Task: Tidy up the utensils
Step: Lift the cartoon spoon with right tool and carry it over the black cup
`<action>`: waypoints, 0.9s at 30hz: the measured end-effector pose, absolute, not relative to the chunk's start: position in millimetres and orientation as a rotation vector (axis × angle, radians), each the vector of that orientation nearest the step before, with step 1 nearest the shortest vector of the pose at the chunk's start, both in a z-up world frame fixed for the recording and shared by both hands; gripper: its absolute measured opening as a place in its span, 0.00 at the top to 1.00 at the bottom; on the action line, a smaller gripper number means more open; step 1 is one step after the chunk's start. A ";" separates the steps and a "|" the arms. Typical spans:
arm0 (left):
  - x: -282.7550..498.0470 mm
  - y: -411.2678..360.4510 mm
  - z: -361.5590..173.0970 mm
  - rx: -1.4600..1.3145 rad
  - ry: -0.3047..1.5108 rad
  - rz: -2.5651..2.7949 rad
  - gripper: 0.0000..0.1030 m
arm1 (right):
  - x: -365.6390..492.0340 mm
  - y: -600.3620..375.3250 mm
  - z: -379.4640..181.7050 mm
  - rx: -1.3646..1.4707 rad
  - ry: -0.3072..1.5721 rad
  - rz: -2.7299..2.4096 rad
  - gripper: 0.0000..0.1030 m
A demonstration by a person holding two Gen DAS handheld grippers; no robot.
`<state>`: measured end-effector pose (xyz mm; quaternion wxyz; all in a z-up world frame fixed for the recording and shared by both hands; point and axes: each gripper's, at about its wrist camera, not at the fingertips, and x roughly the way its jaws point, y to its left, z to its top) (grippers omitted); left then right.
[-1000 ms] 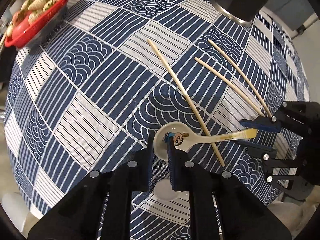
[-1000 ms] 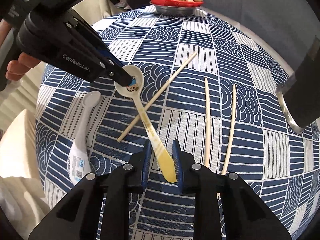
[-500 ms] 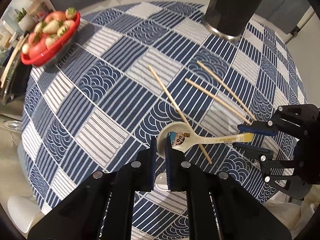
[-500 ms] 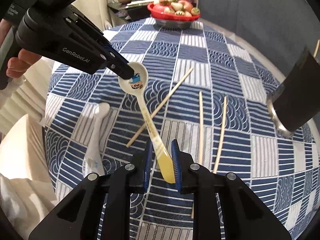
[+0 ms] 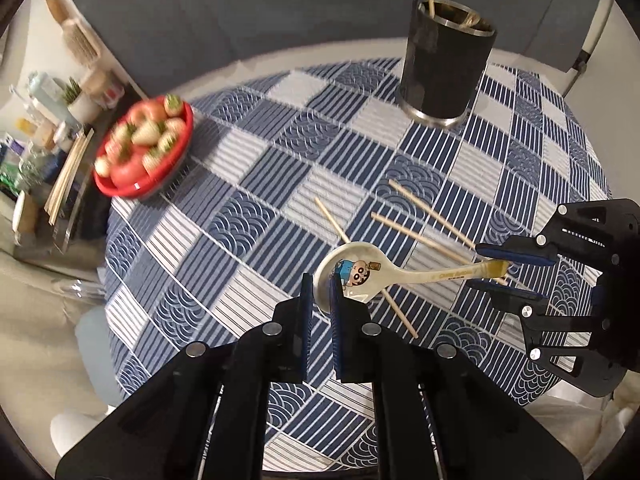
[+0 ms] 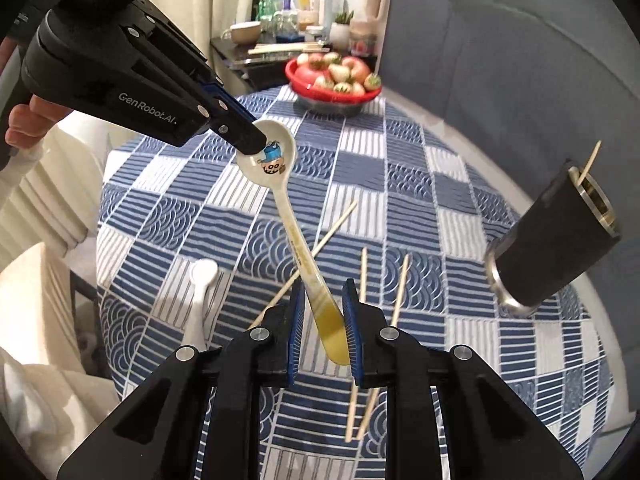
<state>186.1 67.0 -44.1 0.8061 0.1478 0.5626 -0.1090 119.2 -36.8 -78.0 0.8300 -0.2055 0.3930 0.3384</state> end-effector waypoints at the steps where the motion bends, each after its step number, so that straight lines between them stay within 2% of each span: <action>1: 186.6 65.6 -37.9 0.322 1.192 -0.235 0.92 | 119.2 -38.2 -73.1 -0.435 0.822 0.714 0.83; 27: 214.3 -9.1 88.8 0.522 0.937 -0.306 0.94 | 147.4 -93.1 22.7 -0.424 0.621 0.587 0.87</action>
